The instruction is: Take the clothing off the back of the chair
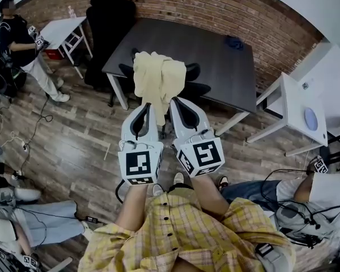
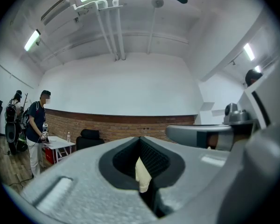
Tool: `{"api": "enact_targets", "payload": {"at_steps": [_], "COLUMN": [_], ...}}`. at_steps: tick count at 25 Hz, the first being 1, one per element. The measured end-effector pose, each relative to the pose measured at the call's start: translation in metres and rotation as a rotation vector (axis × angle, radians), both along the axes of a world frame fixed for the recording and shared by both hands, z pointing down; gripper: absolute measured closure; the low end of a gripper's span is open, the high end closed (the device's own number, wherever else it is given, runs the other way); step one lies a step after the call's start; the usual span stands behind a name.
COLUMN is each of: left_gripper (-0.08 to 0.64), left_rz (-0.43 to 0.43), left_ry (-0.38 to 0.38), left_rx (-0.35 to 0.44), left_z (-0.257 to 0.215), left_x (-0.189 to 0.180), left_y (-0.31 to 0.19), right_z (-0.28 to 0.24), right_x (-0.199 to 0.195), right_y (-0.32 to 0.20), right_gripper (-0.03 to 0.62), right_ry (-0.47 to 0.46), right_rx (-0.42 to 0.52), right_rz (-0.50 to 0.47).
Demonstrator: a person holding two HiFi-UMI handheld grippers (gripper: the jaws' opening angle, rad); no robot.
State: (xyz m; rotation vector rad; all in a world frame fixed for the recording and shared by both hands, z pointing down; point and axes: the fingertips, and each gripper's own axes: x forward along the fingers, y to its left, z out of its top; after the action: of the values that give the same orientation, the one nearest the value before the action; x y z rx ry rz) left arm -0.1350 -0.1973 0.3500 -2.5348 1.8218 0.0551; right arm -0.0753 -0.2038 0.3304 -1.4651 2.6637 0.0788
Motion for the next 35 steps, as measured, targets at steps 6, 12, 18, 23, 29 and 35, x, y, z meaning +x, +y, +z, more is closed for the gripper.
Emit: {"api": "enact_targets", "payload": {"at_steps": [6, 12, 18, 23, 29, 35], "left_gripper": [0.560, 0.560, 0.560, 0.560, 0.491, 0.405], "left_rz": [-0.005, -0.016, -0.022, -0.011, -0.001, 0.016], "left_ry": [-0.005, 0.007, 0.010, 0.016, 0.007, -0.035], "left_rx": [-0.006, -0.013, -0.022, -0.049, -0.067, -0.097], "left_z": [0.004, 0.007, 0.009, 0.014, 0.018, 0.027], "left_x": [0.010, 0.014, 0.021, 0.024, 0.022, 0.026], "left_y": [-0.028, -0.055, -0.080, -0.101, -0.127, -0.148], "right_z": [0.007, 0.012, 0.014, 0.016, 0.019, 0.022], "right_x": [0.012, 0.021, 0.031, 0.039, 0.043, 0.043], "right_y": [-0.023, -0.046, -0.063, -0.074, -0.084, -0.090], "right_gripper": [0.591, 0.591, 0.591, 0.591, 0.591, 0.591], "right_ry": [-0.008, -0.004, 0.000, 0.000, 0.000, -0.002], "right_rx": [-0.005, -0.005, -0.006, -0.009, -0.013, -0.017], "right_rz": [-0.003, -0.012, -0.017, -0.014, -0.009, -0.008]}}
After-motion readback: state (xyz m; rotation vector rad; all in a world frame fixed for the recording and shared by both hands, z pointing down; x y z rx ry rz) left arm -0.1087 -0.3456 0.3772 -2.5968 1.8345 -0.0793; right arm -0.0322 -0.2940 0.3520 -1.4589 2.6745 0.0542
